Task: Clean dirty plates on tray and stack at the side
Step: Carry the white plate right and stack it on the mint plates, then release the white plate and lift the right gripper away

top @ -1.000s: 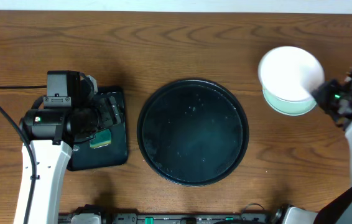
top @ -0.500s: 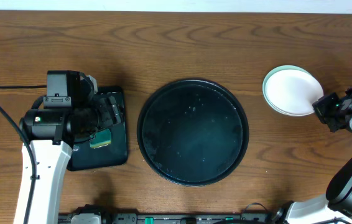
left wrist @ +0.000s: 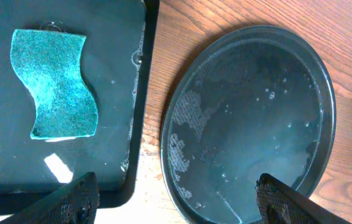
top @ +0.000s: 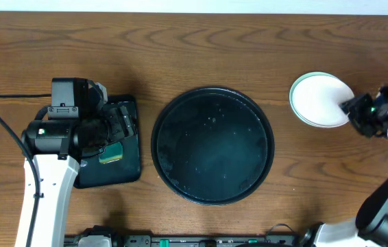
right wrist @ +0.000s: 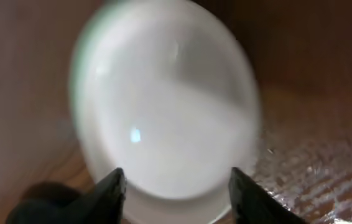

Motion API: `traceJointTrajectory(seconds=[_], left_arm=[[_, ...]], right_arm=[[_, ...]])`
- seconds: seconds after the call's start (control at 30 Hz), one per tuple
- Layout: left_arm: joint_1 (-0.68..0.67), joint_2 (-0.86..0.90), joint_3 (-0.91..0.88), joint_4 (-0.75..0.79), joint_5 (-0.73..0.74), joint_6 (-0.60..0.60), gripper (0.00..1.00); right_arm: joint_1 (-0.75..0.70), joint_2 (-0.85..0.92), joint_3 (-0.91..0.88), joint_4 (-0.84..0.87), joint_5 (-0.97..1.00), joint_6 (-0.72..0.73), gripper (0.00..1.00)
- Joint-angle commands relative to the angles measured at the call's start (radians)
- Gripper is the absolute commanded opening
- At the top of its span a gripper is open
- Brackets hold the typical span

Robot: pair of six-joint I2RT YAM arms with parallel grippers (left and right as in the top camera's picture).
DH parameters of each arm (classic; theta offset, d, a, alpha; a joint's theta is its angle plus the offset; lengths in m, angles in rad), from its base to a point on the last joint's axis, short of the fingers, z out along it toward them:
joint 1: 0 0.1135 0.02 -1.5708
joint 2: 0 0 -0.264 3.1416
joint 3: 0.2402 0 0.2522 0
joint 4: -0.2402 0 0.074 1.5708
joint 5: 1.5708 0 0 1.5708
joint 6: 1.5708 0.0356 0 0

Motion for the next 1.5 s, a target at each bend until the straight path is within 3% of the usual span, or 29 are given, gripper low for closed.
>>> traceJointTrajectory(seconds=[0.0,0.03,0.13,0.33,0.5,0.93,1.03,1.13,1.33,1.47], left_arm=[[-0.003,-0.002,0.002,-0.001,-0.01,0.01,0.81],[-0.003,-0.002,0.002,-0.002,-0.01,0.01,0.81],[-0.003,-0.002,0.002,-0.002,-0.01,0.01,0.81],[-0.004,-0.002,0.002,-0.002,-0.01,0.01,0.81],[-0.003,-0.002,0.002,-0.002,-0.01,0.01,0.81],[-0.003,-0.002,0.002,-0.002,-0.01,0.01,0.81],[-0.003,-0.002,0.002,-0.002,-0.01,0.01,0.81],[-0.003,-0.002,0.002,-0.003,-0.01,0.01,0.81],[-0.003,-0.002,0.002,-0.003,-0.01,0.01,0.81],[-0.003,-0.002,0.002,-0.005,-0.01,0.009,0.81]], right_arm=[[0.056,-0.097,0.048,-0.013,0.105,-0.095,0.57],[0.063,-0.097,0.048,-0.024,0.142,-0.077,0.54],[0.067,-0.06,0.043,-0.068,0.212,-0.002,0.01],[0.065,0.052,0.041,-0.171,0.308,0.191,0.02],[0.068,0.11,0.041,-0.181,0.325,0.253,0.02],[0.077,0.146,0.042,-0.109,0.313,0.243,0.02],[0.086,0.147,0.041,-0.045,0.234,0.15,0.02],[0.103,0.147,0.042,-0.015,0.219,0.147,0.02],[0.131,0.145,0.042,-0.043,0.216,0.145,0.02],[0.165,0.075,0.042,-0.056,0.216,0.054,0.01]])
